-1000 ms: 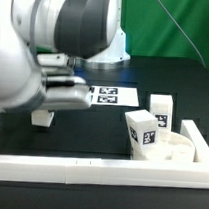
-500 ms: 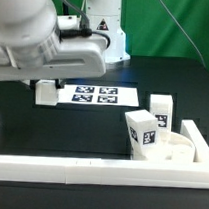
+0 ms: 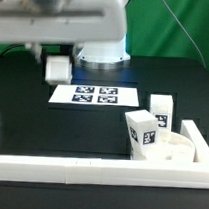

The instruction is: Assemble stool

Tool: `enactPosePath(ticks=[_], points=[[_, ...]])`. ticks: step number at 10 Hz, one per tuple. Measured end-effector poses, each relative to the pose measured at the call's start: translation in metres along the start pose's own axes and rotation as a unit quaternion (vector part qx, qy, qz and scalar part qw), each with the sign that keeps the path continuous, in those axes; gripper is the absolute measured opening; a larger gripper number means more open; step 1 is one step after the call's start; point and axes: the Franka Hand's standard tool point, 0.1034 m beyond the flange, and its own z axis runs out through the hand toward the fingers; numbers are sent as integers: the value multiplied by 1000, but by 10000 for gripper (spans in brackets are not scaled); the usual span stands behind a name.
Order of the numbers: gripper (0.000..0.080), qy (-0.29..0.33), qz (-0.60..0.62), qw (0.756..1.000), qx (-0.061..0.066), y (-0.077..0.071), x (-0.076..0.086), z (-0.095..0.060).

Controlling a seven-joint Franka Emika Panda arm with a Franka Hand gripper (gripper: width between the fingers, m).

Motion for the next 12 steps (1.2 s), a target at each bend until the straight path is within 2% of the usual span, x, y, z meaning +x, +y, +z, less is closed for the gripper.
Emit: enactPosePath(ticks=[1, 2, 4, 5, 6, 7, 8, 10, 11, 12], points=[[322, 41, -12, 999, -6, -2, 6, -13], [322, 70, -16, 997, -11, 14, 5, -2], [322, 127, -12, 992, -19, 17, 9, -4], [322, 171, -11, 985, -28, 18, 14, -7], [322, 209, 16, 978, -24, -4, 15, -14], [322, 232, 9, 973, -19, -37, 16, -24], [322, 279, 14, 960, -17, -61, 25, -37], [322, 302, 41, 952, -19, -102, 33, -38], [322, 356, 29, 934, -20, -100, 40, -44], [322, 391, 30, 920, -20, -98, 40, -42]])
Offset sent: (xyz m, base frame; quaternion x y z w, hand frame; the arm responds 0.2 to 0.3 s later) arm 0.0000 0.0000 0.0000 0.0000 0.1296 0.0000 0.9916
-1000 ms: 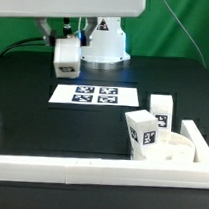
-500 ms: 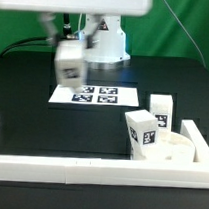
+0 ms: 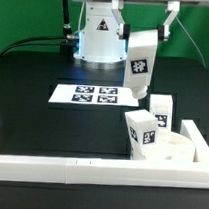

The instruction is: Assemble stool

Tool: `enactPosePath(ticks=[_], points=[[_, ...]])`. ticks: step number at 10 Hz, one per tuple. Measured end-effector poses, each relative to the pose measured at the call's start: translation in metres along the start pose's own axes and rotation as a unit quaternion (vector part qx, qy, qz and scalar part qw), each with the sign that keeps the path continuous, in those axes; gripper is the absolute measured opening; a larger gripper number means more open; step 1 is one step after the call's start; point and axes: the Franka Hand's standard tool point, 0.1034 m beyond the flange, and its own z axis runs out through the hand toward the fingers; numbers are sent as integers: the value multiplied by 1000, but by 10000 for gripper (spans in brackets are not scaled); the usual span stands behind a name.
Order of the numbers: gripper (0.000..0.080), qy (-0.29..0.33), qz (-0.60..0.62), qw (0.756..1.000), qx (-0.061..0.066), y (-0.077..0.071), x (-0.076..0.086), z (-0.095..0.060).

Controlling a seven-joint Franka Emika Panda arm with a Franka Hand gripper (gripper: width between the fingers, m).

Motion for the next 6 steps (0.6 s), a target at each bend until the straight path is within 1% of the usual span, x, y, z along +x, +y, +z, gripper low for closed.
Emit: enactPosePath(ticks=[1, 2, 3, 4, 5, 6], points=[[322, 27, -3, 1000, 1, -2, -2, 2], [322, 15, -3, 1000, 1, -3, -4, 3], [322, 17, -7, 1000, 2, -20, -5, 0], [322, 16, -47, 999, 2, -35, -7, 0], [322, 12, -59, 998, -2, -40, -10, 2], [322, 9, -91, 996, -7, -54, -19, 8]])
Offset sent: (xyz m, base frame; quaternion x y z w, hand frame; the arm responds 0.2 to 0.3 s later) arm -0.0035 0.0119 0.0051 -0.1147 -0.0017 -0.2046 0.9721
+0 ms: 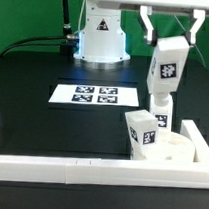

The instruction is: Assemble stool

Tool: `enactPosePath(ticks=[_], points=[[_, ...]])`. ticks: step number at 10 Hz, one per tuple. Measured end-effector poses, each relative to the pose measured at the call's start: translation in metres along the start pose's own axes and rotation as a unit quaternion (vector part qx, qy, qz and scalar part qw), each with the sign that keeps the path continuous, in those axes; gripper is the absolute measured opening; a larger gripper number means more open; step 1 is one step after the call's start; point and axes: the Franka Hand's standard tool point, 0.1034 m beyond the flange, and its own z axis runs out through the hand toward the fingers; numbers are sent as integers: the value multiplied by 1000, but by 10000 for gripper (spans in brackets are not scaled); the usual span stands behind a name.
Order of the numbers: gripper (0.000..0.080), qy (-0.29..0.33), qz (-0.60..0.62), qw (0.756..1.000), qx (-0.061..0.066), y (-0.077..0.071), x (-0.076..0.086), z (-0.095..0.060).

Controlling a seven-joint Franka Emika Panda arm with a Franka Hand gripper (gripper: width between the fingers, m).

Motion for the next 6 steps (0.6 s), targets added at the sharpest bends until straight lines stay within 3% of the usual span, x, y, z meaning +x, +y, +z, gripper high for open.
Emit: enactPosePath(ticks=[1, 4, 5, 6], points=[[322, 11, -4, 1000, 0, -12, -1, 1], [322, 8, -5, 1000, 0, -11, -2, 2], [322, 18, -2, 1000, 2, -17, -1, 3], [322, 49, -8, 999, 13, -45, -10, 7]])
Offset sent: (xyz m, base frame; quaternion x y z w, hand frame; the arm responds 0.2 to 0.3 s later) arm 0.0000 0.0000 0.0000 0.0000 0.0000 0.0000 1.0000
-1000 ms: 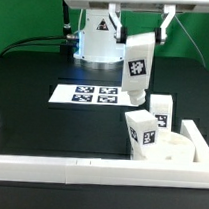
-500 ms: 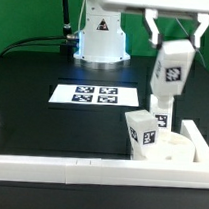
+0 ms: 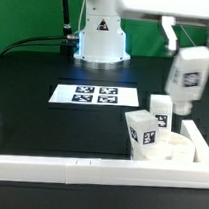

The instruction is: Assemble stool

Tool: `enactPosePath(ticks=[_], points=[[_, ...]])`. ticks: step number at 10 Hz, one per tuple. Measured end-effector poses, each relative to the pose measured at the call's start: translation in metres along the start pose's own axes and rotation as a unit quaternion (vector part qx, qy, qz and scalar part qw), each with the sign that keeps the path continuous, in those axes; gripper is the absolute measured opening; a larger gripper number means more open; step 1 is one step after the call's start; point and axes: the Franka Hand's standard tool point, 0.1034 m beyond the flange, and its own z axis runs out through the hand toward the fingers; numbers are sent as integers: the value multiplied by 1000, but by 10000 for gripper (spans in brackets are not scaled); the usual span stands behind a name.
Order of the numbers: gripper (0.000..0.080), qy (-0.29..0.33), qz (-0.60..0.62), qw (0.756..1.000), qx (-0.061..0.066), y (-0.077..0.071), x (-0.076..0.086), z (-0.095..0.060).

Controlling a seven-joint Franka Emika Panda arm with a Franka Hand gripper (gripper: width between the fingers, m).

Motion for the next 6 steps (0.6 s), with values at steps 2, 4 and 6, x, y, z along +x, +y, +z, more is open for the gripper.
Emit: enactPosePath(ticks=[2, 4, 6], points=[[322, -7, -21, 1000, -1, -14, -15, 7], [322, -10, -35, 999, -5, -14, -22, 17], [322, -12, -61, 998, -13, 3, -22, 20]])
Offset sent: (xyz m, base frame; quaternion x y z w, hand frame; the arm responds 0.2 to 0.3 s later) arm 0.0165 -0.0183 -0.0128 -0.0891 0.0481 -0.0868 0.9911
